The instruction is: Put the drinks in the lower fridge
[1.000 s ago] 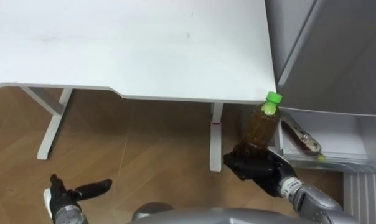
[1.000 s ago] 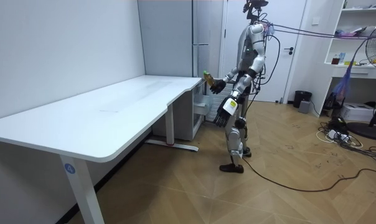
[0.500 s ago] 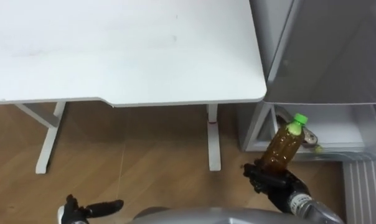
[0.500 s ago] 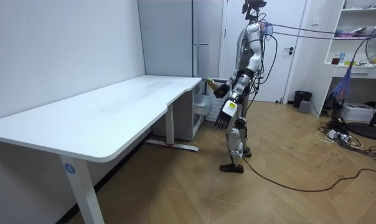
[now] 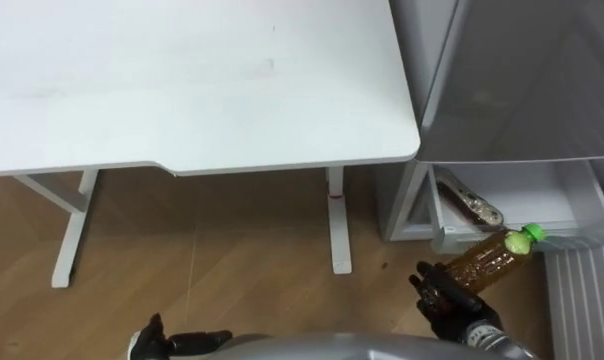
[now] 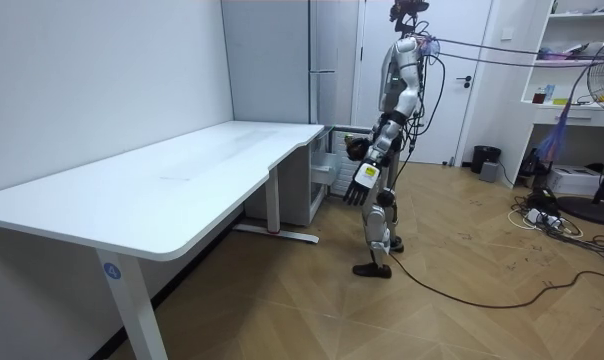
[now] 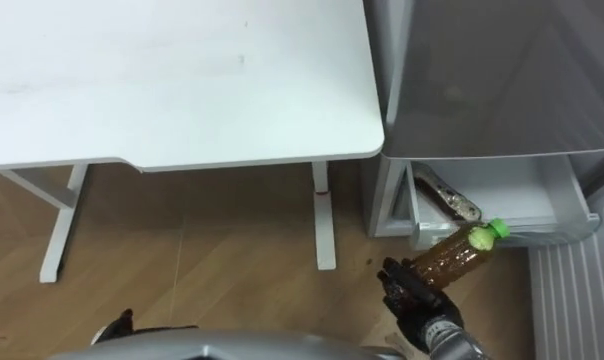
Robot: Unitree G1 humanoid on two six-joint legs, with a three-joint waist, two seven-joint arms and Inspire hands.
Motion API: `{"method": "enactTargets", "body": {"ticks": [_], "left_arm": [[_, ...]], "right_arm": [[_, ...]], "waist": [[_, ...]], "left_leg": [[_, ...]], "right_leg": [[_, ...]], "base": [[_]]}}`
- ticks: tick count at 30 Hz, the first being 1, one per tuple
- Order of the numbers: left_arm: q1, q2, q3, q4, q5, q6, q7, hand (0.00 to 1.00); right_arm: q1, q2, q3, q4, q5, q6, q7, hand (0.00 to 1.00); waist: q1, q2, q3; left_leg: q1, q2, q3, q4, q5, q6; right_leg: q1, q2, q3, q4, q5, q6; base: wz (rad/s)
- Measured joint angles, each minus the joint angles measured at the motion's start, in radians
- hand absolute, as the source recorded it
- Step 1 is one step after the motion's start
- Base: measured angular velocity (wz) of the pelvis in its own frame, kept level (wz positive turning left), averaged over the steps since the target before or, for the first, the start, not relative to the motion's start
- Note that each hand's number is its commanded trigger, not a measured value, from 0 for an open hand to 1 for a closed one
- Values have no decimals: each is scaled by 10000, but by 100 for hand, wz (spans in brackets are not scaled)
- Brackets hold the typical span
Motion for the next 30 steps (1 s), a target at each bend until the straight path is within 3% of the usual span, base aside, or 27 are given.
{"method": "enactTargets", "body": {"ticks": [10, 19, 22, 30], "left_arm": [[62, 47, 102, 224, -7, -81, -472, 0], [242, 76, 307, 368, -10, -8, -706, 0], [431, 242, 307, 367, 134, 17, -709, 0], [723, 385, 291, 367, 1758, 842, -906, 0]], "right_arm": [[-315, 85, 9, 68, 1441, -503, 19, 100], [-447, 12, -225, 62, 2800, -505, -37, 100], [-570, 1, -564, 63, 2982, -475, -254, 100], [-1902, -317, -1458, 721, 3347, -497, -438, 100]], "waist": [[14, -35, -10], [58, -49, -38], [29, -116, -65], [12, -211, -34]], "left_leg": [[-124, -34, -10, 128, -1, 6], [-253, -46, -44, 141, 1, 8], [-339, -63, -202, 209, 2, 8], [-876, -161, -710, 645, -2, 22]], "right_leg": [[-35, -5, 13, -149, -12, 18], [-149, -20, -66, -142, -22, 24], [-128, -18, -230, -134, -21, 23], [-211, -8, -546, -142, -72, -4]], "base": [[1], [1], [13], [20]]}}
